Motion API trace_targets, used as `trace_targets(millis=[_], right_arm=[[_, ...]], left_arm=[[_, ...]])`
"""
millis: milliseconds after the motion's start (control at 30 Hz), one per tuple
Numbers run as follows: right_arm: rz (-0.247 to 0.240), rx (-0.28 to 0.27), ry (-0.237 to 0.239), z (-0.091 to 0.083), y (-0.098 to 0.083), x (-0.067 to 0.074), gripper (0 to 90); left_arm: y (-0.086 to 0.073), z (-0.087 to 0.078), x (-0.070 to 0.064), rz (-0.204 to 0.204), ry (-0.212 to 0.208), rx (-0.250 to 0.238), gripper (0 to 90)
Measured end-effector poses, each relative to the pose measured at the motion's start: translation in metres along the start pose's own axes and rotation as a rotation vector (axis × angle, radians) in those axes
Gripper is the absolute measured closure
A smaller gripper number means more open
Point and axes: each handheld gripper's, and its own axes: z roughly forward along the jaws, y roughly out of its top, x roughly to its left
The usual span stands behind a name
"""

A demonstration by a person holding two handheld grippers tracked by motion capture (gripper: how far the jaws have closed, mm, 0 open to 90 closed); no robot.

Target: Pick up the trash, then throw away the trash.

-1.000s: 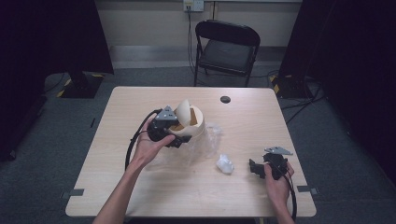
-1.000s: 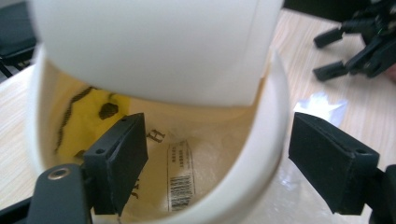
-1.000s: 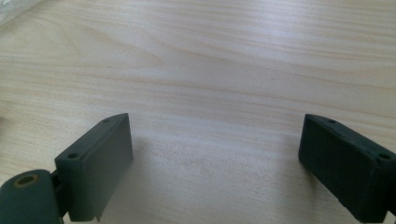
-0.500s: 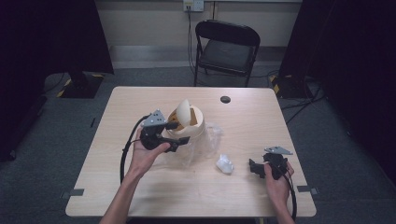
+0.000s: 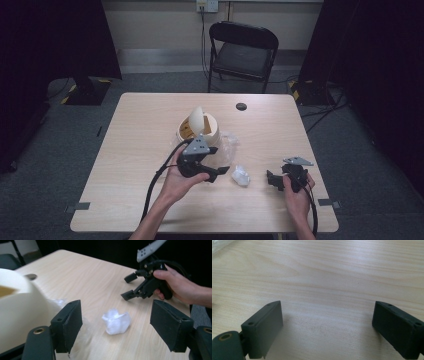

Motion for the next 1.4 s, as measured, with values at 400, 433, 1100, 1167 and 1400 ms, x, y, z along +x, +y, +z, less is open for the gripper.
trace_targets(millis=[400, 433, 1100, 1167, 1400], right_arm=[[-0.004, 0.0, 0.003, 0.0, 0.0, 0.0, 8.9], [-0.004, 0.0, 0.003, 0.0, 0.0, 0.0, 8.9], [-0.007, -0.001, 0.004, 0.0, 0.0, 0.0, 9.0], [-0.007, -0.001, 0.004, 0.0, 0.0, 0.0, 9.0], [-0.006, 0.0, 0.004, 0.0, 0.0, 0.0, 9.0]], left_arm=[[-0.018, 0.061, -0.005, -0.045, -0.034, 0.131, 26.1], [-0.019, 0.064, -0.005, -0.043, -0.034, 0.134, 25.8], [-0.049, 0.111, -0.002, -0.046, -0.026, 0.245, 22.0], [-0.051, 0.115, -0.004, -0.029, -0.033, 0.262, 23.0], [-0.053, 0.122, -0.003, -0.012, -0.018, 0.276, 29.4]])
